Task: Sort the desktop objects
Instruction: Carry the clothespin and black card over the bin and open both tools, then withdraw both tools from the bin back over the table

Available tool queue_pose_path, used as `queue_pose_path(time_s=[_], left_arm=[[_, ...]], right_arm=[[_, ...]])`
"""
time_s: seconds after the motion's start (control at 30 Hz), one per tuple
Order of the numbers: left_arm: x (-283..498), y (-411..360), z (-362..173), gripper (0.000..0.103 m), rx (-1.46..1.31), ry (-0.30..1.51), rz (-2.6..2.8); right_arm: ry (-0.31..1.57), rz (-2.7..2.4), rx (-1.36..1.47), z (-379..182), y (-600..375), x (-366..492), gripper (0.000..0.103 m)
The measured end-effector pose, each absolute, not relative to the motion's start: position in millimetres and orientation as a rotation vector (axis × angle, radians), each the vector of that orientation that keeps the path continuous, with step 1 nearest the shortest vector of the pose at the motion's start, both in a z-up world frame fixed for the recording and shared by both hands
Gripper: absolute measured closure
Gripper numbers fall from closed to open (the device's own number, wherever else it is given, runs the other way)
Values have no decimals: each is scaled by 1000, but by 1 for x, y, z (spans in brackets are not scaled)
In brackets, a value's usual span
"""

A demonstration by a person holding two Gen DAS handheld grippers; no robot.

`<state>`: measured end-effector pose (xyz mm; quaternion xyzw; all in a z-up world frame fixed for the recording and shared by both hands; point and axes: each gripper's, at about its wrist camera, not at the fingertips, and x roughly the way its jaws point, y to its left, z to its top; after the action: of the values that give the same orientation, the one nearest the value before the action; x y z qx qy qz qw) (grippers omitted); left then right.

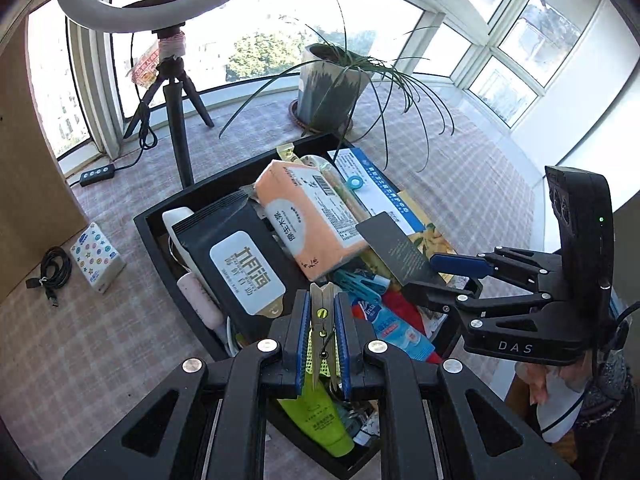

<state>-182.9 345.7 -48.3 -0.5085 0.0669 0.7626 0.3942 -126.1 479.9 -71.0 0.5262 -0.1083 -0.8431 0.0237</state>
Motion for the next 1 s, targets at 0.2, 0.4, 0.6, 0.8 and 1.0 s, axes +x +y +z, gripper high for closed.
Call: queue_pose_path(time_s=[0.2,0.4,0.6,0.8,1.0], left_arm=[[-178,383,-53,90,-1293,185,1876],[-184,386,-52,65,-1295,124,1853],[-186,363,-49,66,-1284,146,1899],[-192,322,-57,66,-1307,164,1946],[-202,256,-68,66,-1343,156,2041]], right_arm=[[-388,-2630,1646,-78,499,-115,56],[-414,-2650,1647,-74,508,-114,52],[-419,-2656,1643,-70,507,-116,52],[-402,-2641,1627,-66,493,-123,52],[-318,-2588,1605,-62,460,-137,52]])
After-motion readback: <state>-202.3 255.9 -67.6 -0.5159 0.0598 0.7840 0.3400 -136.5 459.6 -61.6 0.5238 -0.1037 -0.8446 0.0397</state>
